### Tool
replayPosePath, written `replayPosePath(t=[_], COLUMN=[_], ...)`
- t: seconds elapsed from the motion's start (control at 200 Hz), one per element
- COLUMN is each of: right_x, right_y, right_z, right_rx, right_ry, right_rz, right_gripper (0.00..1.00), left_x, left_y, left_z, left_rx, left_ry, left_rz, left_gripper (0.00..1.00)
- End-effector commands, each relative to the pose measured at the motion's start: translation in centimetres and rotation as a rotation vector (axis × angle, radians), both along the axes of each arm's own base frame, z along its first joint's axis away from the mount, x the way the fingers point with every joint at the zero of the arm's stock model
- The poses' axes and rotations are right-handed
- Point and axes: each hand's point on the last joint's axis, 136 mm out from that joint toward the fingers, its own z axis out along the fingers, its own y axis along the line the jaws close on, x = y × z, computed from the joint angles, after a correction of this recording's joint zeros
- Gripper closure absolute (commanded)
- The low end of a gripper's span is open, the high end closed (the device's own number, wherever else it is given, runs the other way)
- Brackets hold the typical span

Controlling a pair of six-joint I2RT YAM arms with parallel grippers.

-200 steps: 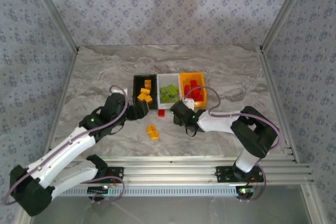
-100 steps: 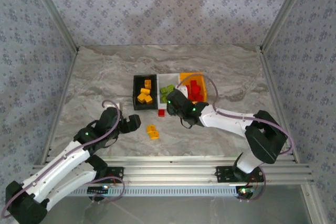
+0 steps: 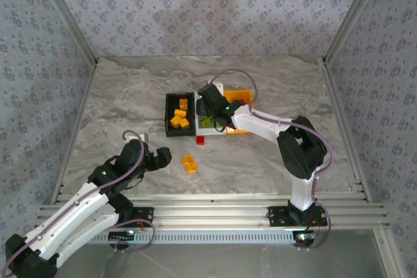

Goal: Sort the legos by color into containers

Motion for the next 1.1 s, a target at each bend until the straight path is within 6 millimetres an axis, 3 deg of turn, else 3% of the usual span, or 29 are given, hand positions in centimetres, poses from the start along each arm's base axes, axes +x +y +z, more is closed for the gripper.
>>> replayPosePath(t=[0.0,0.065,0.2,0.315,0.49,0.645,0.87,1.094], right_x=[0.3,-0.8,-4.9,-9.2,-12.9,-13.2,-11.6,-9.6], right_y=[0.7,0.7,0.8,-0.5,-0.6,0.6,2.1,1.6], right_z=[3.1,4.1,3.9,0.4,-4.7,-8.3,-10.2,-11.2], right_rx=[0.009,0.001,0.005,-0.006,-0.021,-0.056,-0.109,-0.135], right_ry=[-0.072,-0.105,-0.137,-0.1,-0.007,0.07,0.074,0.085], right_rz=[0.032,0.038,0.05,0.016,-0.013,-0.013,-0.014,-0.073], right_gripper=[0.31,0.29,0.25,0.23,0.2,0.2,0.2,0.25], left_x=[-0.4,-0.5,-0.5,-0.5,-0.5,-0.5,-0.5,-0.5], left_y=[0.4,0.6,0.8,1.0,1.1,1.2,1.3,1.2], left_z=[-0.2,0.0,0.4,0.5,0.3,0.2,0.0,-0.3], left_rx=[0.004,0.006,-0.001,-0.003,0.0,0.001,0.003,-0.001], left_ry=[0.014,0.009,-0.013,-0.025,-0.023,-0.023,-0.016,-0.014], left_rz=[0.012,0.014,0.022,0.025,0.028,0.034,0.038,0.04], left_gripper=[0.05,0.05,0.05,0.04,0.03,0.03,0.03,0.03])
